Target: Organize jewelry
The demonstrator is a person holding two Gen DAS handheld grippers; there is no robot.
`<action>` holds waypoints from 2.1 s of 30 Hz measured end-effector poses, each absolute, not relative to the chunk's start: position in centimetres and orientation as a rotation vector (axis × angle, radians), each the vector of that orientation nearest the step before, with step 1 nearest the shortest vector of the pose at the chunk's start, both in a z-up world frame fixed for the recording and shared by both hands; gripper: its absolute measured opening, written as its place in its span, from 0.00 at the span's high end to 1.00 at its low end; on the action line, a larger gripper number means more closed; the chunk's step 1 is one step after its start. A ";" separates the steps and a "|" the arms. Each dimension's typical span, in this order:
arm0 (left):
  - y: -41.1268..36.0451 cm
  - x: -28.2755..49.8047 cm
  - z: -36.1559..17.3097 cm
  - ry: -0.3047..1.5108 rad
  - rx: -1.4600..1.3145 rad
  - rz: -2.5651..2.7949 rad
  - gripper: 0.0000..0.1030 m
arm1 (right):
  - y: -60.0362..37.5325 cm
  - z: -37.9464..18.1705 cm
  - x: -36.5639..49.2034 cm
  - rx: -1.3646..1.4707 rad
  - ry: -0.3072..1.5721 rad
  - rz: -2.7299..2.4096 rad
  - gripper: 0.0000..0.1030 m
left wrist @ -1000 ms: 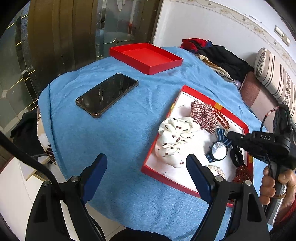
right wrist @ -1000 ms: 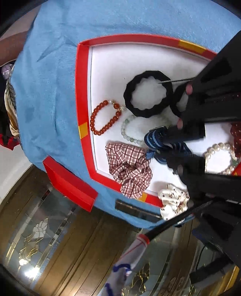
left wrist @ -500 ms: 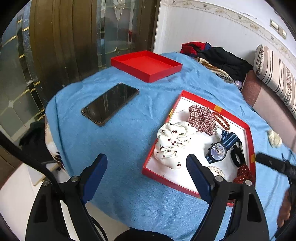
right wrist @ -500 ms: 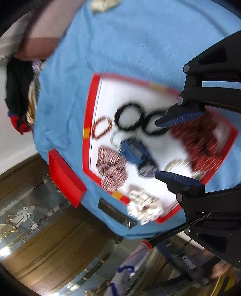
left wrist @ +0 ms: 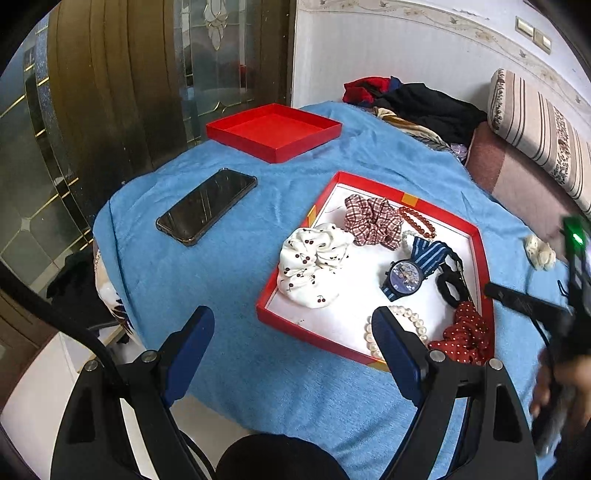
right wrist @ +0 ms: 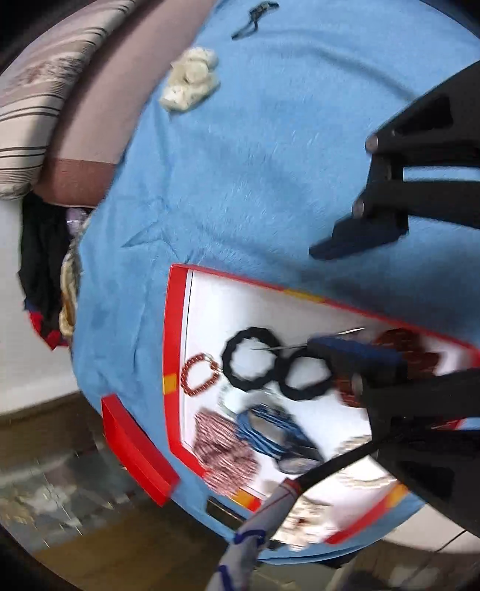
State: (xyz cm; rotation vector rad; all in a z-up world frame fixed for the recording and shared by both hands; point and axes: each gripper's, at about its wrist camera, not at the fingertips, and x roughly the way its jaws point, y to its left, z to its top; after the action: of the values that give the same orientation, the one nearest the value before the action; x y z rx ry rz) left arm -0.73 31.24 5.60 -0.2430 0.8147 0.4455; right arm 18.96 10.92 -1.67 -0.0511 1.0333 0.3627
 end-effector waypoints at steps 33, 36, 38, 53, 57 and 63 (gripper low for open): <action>19.3 -1.3 5.5 0.863 -0.041 0.303 0.16 | 1.2 1.1 3.3 -0.065 0.906 0.295 0.49; 18.0 -2.1 6.1 0.848 -0.025 0.298 0.16 | 0.9 1.3 2.2 -0.067 0.881 0.288 0.48; 17.4 -2.7 6.5 0.834 -0.013 0.310 0.16 | 0.5 1.6 1.9 -0.068 0.864 0.281 0.45; 17.1 -3.7 7.4 0.803 -0.033 0.339 0.15 | 0.6 1.6 1.0 -0.067 0.854 0.291 0.39; 17.2 -3.7 7.1 0.810 -0.039 0.337 0.15 | 0.9 1.3 1.1 -0.068 0.864 0.287 0.39; 17.8 -3.5 6.7 0.820 -0.049 0.341 0.15 | 1.7 1.0 1.0 -0.093 0.868 0.294 0.38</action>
State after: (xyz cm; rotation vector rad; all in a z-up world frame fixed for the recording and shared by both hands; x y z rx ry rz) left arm -3.55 17.77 6.66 -0.0490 0.8200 0.3411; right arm 1.04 1.69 0.95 -0.0927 0.8682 0.2937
